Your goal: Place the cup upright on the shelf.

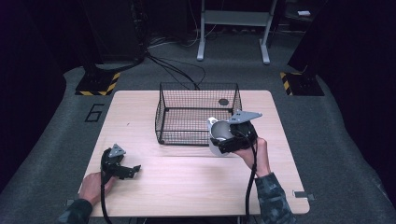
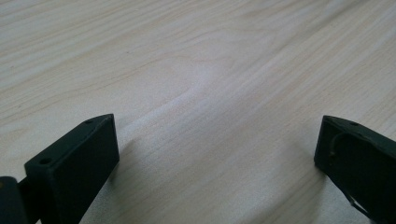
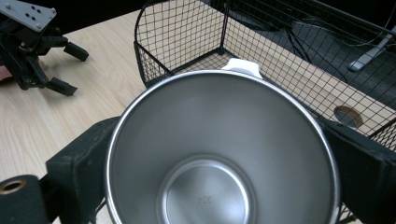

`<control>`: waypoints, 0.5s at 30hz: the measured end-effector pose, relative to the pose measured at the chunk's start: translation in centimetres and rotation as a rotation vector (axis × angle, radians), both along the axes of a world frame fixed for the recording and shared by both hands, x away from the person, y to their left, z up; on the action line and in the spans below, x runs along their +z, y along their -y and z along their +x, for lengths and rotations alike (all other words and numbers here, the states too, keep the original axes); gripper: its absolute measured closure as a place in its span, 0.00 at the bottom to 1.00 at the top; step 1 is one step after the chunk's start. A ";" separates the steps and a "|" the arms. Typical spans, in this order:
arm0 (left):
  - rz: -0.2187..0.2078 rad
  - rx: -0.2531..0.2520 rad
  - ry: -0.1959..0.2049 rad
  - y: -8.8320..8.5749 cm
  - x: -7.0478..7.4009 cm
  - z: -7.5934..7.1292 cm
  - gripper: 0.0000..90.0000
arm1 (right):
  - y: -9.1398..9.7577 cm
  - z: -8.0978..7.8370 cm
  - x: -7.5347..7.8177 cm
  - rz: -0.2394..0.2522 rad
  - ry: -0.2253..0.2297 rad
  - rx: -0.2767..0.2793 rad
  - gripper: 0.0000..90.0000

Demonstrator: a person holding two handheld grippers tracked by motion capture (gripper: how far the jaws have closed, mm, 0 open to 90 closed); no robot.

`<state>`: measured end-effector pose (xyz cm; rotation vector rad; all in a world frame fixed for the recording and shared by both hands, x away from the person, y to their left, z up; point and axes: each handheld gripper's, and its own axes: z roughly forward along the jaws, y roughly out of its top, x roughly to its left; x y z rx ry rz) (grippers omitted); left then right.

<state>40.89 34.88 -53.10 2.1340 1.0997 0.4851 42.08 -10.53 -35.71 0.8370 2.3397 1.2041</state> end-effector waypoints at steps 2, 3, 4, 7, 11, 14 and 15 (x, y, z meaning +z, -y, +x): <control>0.001 -0.001 0.001 0.0 0.0 0.0 0.00 | -0.1 0.3 0.2 0.005 0.004 0.001 0.06; 0.000 -0.001 0.000 0.0 0.0 0.0 0.00 | -0.1 0.3 0.3 0.006 0.000 -0.001 0.06; 0.000 0.000 0.000 0.0 0.0 0.0 0.00 | -0.2 0.5 0.4 0.005 0.007 0.005 0.06; 0.000 0.000 0.000 0.0 0.0 0.0 0.00 | -0.4 0.7 0.7 0.005 0.008 0.007 0.06; -0.001 0.002 0.005 0.0 0.0 0.0 0.00 | -0.6 1.1 1.0 0.012 0.004 0.005 0.06; -0.001 0.002 0.005 0.0 0.0 0.0 0.00 | -0.7 1.5 1.2 0.010 0.010 0.016 0.06; -0.001 0.003 0.005 0.0 0.0 0.0 0.00 | -0.8 1.6 1.3 0.013 0.007 0.013 0.06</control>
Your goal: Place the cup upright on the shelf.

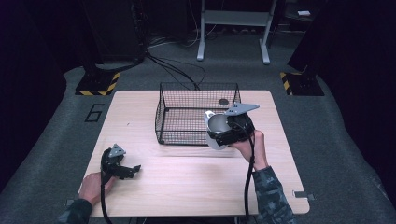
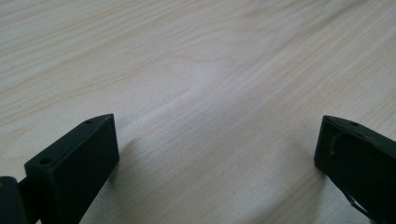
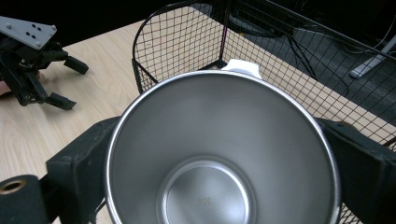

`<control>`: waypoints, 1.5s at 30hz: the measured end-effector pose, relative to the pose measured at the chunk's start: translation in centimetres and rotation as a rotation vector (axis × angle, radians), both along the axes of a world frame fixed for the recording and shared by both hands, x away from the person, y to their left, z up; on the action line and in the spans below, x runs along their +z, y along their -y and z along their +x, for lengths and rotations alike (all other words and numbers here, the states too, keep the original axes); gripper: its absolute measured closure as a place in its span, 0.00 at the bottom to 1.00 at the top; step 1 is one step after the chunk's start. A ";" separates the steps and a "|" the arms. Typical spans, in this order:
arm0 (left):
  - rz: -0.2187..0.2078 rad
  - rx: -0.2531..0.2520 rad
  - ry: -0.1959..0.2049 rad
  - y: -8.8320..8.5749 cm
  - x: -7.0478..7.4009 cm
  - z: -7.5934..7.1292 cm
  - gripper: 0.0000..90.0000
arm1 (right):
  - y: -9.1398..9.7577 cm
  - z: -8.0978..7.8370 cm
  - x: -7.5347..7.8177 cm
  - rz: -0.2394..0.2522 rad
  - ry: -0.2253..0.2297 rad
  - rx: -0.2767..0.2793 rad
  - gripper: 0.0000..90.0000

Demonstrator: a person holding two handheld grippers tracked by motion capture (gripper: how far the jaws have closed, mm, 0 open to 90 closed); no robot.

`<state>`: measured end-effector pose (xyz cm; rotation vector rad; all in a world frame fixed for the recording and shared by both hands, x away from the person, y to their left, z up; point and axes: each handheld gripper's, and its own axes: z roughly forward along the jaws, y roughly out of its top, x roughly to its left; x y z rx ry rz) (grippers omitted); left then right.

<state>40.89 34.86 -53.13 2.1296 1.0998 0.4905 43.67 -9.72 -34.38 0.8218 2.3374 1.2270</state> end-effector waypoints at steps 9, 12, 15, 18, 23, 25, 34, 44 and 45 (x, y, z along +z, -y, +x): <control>0.000 0.000 0.000 0.0 0.0 0.0 0.00 | -0.6 1.0 0.5 0.001 -0.004 0.008 0.06; 0.000 0.000 0.000 0.0 0.0 0.0 0.00 | -0.9 1.5 0.7 0.004 -0.008 0.006 0.06; 0.001 0.000 0.000 0.0 0.0 0.0 0.00 | -1.0 1.9 0.8 0.004 -0.008 0.008 0.06; 0.002 -0.003 -0.004 0.0 0.0 0.0 0.00 | -1.3 2.4 0.9 0.010 -0.016 0.002 0.06; 0.001 -0.001 -0.001 0.0 0.0 0.0 0.00 | -1.5 3.1 1.0 0.003 -0.017 0.013 0.06; 0.001 -0.002 -0.002 0.0 0.0 0.0 0.00 | -1.7 3.3 1.0 0.008 -0.025 0.005 0.06; 0.000 0.000 0.000 0.0 0.0 0.0 0.00 | -2.3 4.5 1.3 0.005 -0.031 -0.001 0.06; 0.001 0.000 0.000 0.0 0.0 0.0 0.00 | -2.9 6.1 1.3 -0.002 -0.038 -0.008 0.06; 0.000 -0.001 0.000 0.0 0.0 0.0 0.00 | -2.9 6.3 1.3 0.002 -0.036 -0.012 0.06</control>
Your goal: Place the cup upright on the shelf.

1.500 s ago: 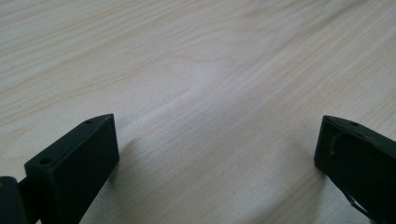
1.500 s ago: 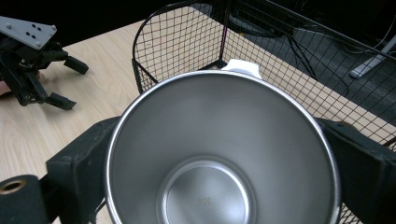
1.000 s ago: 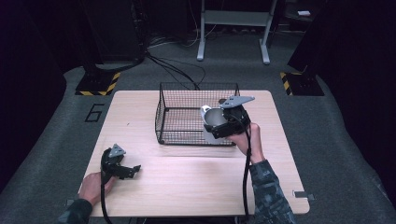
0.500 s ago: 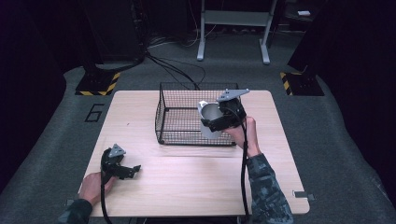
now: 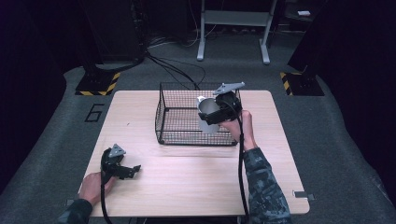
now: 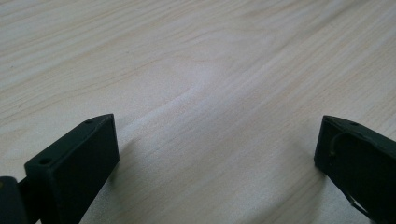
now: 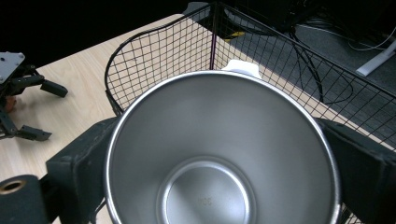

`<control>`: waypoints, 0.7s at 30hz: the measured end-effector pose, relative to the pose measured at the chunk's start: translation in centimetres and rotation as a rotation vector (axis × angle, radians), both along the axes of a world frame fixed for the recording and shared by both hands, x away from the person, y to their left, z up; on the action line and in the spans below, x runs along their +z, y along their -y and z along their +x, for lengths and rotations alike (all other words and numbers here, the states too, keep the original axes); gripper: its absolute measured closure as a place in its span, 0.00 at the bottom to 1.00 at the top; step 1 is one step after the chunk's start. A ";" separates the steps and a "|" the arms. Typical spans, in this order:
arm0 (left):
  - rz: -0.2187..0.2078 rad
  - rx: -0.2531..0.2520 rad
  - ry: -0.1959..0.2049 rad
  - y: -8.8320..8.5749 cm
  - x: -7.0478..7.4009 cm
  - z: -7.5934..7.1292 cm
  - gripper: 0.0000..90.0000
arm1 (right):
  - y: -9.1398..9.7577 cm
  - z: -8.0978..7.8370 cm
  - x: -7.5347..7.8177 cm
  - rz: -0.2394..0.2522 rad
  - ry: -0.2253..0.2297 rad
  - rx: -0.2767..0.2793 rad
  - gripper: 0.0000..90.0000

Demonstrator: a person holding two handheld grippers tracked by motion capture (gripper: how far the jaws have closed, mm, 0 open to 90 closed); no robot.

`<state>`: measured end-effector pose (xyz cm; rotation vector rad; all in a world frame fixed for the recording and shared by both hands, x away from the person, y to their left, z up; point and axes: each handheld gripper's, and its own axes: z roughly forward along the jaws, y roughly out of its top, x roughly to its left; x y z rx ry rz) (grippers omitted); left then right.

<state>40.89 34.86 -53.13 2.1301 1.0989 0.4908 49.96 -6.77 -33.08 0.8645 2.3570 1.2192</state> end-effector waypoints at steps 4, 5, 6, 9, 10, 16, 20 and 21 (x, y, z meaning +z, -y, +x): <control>0.000 0.000 0.000 0.0 0.0 0.0 0.00 | -0.2 0.5 0.0 -0.008 -0.008 -0.004 0.06; 0.000 0.000 0.000 0.0 0.0 0.0 0.00 | -0.3 0.8 -0.1 -0.003 -0.008 -0.005 0.06; -0.001 0.001 0.000 0.0 0.0 0.0 0.00 | -0.4 1.0 -0.2 -0.005 -0.007 -0.003 0.06; 0.000 0.000 0.000 0.0 0.0 0.0 0.00 | -0.6 1.4 -0.3 -0.011 -0.010 -0.011 0.06; 0.000 0.000 0.000 0.0 0.0 0.0 0.00 | -0.7 1.5 -0.4 -0.011 -0.013 -0.014 0.06; 0.002 -0.003 -0.004 0.0 0.0 0.0 0.00 | -1.1 2.5 -0.8 -0.020 -0.025 -0.020 0.06; 0.001 -0.002 -0.004 0.0 0.0 0.0 0.00 | -1.3 3.0 -0.9 -0.020 -0.027 -0.023 0.06; 0.000 0.000 0.000 0.0 0.0 0.0 0.00 | -1.4 3.1 -1.0 -0.019 -0.028 -0.025 0.06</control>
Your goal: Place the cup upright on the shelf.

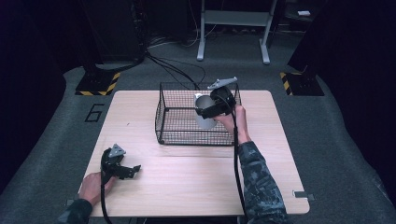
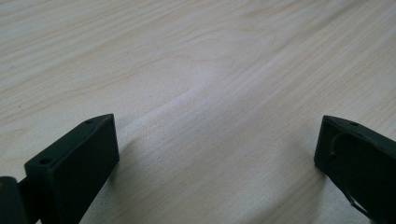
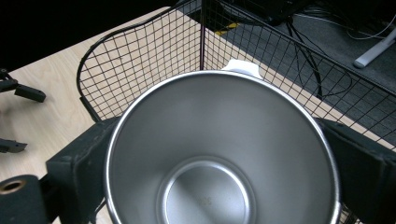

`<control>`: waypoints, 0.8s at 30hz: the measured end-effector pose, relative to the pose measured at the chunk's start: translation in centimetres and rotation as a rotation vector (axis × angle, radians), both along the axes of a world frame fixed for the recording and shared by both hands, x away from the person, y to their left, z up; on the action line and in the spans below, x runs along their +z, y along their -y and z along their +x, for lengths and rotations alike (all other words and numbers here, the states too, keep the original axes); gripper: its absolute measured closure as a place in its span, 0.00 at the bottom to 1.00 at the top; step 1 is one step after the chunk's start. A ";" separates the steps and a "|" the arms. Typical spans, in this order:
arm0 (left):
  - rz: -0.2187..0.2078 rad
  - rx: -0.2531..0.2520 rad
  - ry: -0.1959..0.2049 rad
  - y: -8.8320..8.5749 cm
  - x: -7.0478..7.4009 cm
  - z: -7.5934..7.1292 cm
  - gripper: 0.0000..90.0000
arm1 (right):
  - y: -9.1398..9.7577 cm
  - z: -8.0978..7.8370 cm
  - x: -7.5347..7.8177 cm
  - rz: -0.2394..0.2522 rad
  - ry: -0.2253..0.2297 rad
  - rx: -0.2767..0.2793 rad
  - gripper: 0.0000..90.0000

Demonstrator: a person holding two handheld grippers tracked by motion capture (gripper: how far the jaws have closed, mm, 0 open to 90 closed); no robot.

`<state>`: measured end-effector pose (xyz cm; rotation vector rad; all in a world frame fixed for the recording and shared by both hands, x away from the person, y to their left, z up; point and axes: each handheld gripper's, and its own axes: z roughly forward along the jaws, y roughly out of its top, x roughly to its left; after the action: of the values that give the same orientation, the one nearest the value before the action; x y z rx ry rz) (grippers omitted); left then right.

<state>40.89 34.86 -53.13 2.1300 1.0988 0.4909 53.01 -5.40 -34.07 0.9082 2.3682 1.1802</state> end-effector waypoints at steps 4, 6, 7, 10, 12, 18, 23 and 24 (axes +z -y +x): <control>0.000 0.001 0.000 0.0 0.0 0.0 0.00 | -0.3 0.7 -0.4 -0.013 -0.009 0.002 0.06; 0.000 0.001 0.000 0.0 0.0 0.0 0.00 | -0.4 0.9 -0.6 -0.012 -0.019 -0.007 0.06; -0.001 0.001 -0.001 0.0 0.0 0.0 0.00 | -0.4 1.1 -0.7 -0.012 -0.014 -0.005 0.06; -0.001 0.001 -0.001 0.0 0.0 0.0 0.00 | -0.5 1.5 -1.0 -0.022 -0.024 -0.009 0.06; -0.001 0.001 -0.001 0.0 0.0 0.0 0.00 | -0.5 1.8 -1.2 -0.023 -0.025 -0.014 0.06; -0.001 0.001 -0.001 0.0 0.0 0.0 0.00 | -0.8 2.4 -1.8 -0.025 -0.040 -0.024 0.06; -0.001 0.001 -0.001 0.0 0.0 0.0 0.00 | -1.1 2.9 -2.3 -0.031 -0.051 -0.020 0.06; -0.001 0.001 -0.001 0.0 0.0 0.0 0.00 | -1.1 3.1 -2.4 -0.032 -0.053 -0.017 0.06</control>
<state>40.89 34.85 -53.14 2.1294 1.1001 0.4903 56.08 -4.31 -36.52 0.9582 2.4089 1.1216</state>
